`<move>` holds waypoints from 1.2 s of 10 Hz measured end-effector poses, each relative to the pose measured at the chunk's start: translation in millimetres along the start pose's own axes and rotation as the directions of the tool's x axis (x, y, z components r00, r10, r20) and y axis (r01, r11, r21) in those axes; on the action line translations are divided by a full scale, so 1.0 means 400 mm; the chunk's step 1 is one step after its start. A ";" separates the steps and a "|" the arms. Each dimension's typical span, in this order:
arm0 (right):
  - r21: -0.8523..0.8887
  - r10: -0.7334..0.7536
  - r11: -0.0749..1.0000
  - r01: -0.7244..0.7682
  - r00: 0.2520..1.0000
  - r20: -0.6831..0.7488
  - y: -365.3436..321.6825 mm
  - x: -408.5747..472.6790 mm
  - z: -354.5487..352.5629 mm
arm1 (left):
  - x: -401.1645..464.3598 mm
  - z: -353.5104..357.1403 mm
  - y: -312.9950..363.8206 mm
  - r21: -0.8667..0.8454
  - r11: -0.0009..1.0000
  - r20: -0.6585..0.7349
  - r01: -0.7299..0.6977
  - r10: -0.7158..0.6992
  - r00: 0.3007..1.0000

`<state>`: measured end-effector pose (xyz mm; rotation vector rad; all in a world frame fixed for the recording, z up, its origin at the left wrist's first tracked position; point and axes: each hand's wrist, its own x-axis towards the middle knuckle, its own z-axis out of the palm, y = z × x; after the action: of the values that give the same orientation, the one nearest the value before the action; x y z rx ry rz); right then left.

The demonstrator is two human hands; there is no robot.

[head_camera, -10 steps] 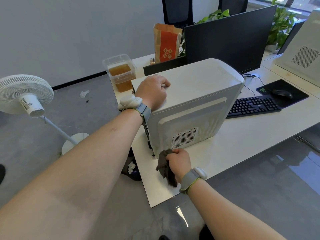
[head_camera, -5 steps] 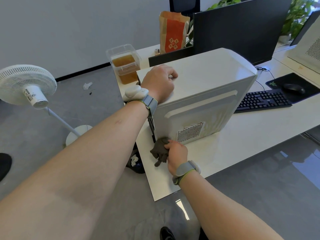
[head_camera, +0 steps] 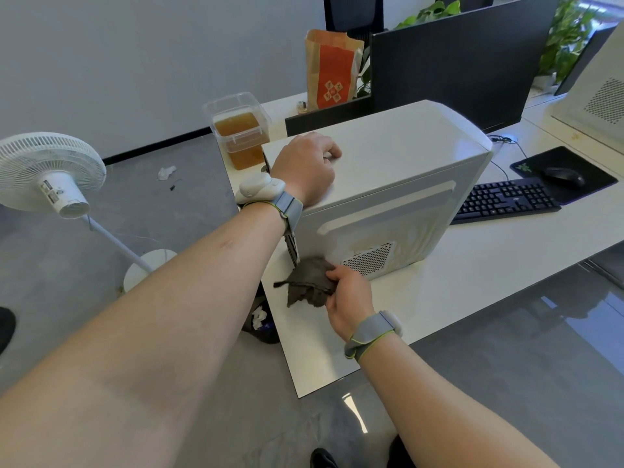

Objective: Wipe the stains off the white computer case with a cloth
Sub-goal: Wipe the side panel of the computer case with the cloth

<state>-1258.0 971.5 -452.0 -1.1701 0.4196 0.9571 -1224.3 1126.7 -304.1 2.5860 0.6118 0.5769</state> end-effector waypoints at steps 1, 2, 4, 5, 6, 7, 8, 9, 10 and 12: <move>0.086 0.091 0.992 -0.088 0.996 -0.025 0.029 0.008 -0.047 | -0.002 -0.003 0.003 0.005 1.000 -0.005 -0.005 0.005 1.000; 0.138 0.246 0.961 -0.239 0.968 -0.038 0.083 0.032 -0.095 | 0.000 -0.001 0.004 0.010 1.000 -0.003 -0.004 0.004 1.000; -0.067 0.199 0.975 -0.210 0.971 -0.135 0.141 0.063 -0.102 | 0.004 -0.002 0.005 0.048 0.999 0.025 -0.023 0.021 0.999; -0.160 0.172 0.967 -0.196 0.973 -0.155 0.156 0.096 -0.085 | 0.005 0.000 0.000 0.058 0.998 0.024 -0.021 0.020 1.000; -0.355 0.207 0.904 -0.239 0.970 -0.126 0.166 0.117 -0.077 | 0.005 0.001 0.000 0.053 0.998 0.018 -0.018 0.017 1.000; -0.504 0.105 0.854 -0.130 0.991 -0.077 0.184 0.140 -0.067 | 0.005 0.001 0.000 0.053 0.998 0.014 -0.023 0.022 1.000; -0.172 0.277 0.945 -0.280 0.960 -0.041 0.160 0.135 -0.036 | 0.004 0.001 -0.003 0.056 0.998 0.011 -0.029 0.028 1.000; -0.252 0.201 0.942 -0.223 0.973 -0.114 0.186 0.186 -0.026 | 0.004 0.000 -0.003 0.063 0.998 0.006 -0.032 0.032 0.999; -0.365 0.127 0.912 -0.189 0.974 -0.187 0.232 0.289 -0.056 | 0.007 0.001 0.004 0.076 0.996 0.010 -0.039 0.039 0.999; -0.232 0.234 0.940 -0.249 0.968 -0.091 0.170 0.163 -0.058 | 0.010 0.003 0.003 0.091 0.996 0.028 -0.011 0.008 1.000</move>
<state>-1272.6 982.1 -547.4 -1.3949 0.5160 1.2127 -1220.2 1127.3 -303.6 2.6790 0.6304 0.5263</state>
